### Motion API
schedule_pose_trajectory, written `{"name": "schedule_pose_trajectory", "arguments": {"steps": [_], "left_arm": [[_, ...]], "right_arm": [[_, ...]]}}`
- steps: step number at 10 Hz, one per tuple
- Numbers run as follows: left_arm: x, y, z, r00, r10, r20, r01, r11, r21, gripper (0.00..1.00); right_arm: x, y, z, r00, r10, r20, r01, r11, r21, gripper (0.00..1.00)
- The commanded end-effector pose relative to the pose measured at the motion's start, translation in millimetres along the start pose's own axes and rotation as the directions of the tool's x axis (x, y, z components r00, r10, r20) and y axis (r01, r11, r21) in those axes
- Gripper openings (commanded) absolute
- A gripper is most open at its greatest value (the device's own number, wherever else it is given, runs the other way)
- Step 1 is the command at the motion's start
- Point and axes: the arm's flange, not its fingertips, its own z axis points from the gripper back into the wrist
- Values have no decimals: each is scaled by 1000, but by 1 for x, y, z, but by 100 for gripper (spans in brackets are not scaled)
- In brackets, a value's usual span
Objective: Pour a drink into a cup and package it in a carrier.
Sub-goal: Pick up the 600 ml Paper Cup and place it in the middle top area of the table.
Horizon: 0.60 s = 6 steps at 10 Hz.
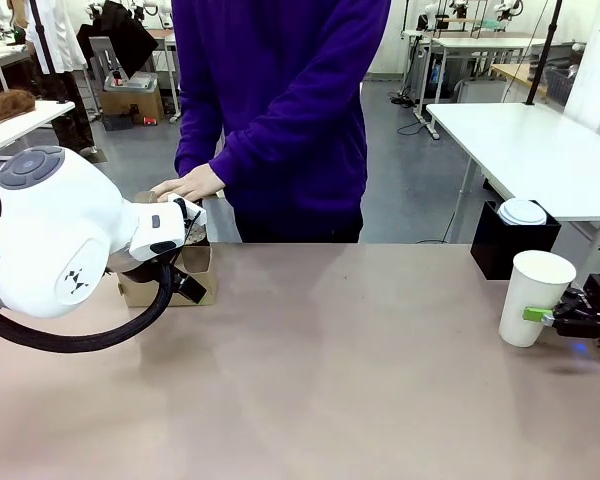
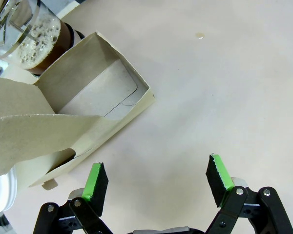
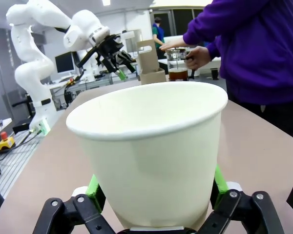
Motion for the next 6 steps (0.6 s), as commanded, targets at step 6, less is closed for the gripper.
{"name": "schedule_pose_trajectory", "arguments": {"steps": [6], "left_arm": [[0, 0, 0, 1000, 2, 1, -2, 1000, -1, 100]], "right_arm": [[0, 0, 0, 1000, -1, -1, 1, 1000, 0, 80]]}}
